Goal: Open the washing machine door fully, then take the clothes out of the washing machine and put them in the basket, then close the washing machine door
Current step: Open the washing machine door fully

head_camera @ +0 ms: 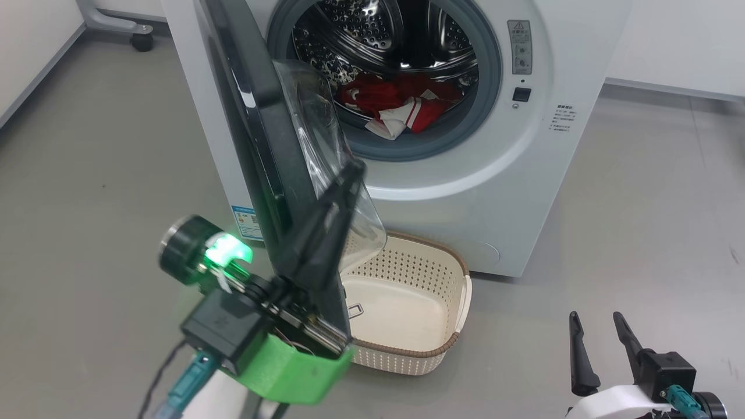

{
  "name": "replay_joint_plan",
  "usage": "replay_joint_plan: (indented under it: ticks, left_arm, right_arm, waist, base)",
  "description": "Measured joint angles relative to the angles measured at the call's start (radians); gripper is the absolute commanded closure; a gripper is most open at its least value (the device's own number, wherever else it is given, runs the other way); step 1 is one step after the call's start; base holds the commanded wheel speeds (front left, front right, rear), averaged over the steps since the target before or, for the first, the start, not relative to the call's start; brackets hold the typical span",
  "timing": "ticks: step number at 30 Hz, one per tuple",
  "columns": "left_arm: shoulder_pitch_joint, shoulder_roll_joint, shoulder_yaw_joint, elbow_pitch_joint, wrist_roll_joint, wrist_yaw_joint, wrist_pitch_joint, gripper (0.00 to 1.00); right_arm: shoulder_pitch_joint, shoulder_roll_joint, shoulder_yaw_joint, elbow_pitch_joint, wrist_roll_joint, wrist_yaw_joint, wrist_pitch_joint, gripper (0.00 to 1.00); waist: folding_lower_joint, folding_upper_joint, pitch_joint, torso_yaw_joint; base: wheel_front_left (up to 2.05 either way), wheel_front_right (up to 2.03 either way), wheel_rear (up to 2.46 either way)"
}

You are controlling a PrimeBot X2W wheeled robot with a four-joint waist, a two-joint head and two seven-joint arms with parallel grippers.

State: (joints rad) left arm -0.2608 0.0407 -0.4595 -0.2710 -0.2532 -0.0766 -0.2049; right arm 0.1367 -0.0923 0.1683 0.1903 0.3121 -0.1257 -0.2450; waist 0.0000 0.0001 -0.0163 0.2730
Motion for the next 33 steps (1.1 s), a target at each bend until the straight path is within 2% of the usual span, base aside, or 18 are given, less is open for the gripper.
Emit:
replay_joint_plan:
  ticks: [13, 21, 33]
  left_arm:
    - [0.124, 0.007, -0.130, 0.025, -0.083, 0.003, 0.112, 1.00]
    - [0.172, 0.008, -0.143, 0.084, -0.100, 0.023, 0.160, 1.00]
    - [0.203, 0.009, -0.127, 0.172, -0.094, 0.081, 0.205, 1.00]
  right_arm:
    - [-0.001, 0.000, -0.006, -0.030, -0.017, 0.000, -0.002, 0.00]
    - [-0.002, 0.000, -0.005, -0.047, -0.031, 0.000, -0.002, 0.00]
    - [-0.002, 0.001, -0.005, -0.056, -0.033, 0.001, -0.003, 0.00]
  waist:
    - [0.0000, 0.0000, 0.002, -0.008]
    - [0.0000, 0.0000, 0.004, -0.010]
    - [0.0000, 0.0000, 0.010, -0.017]
  base:
    - [0.00, 0.00, 0.00]
    - [0.00, 0.00, 0.00]
    - [0.00, 0.00, 0.00]
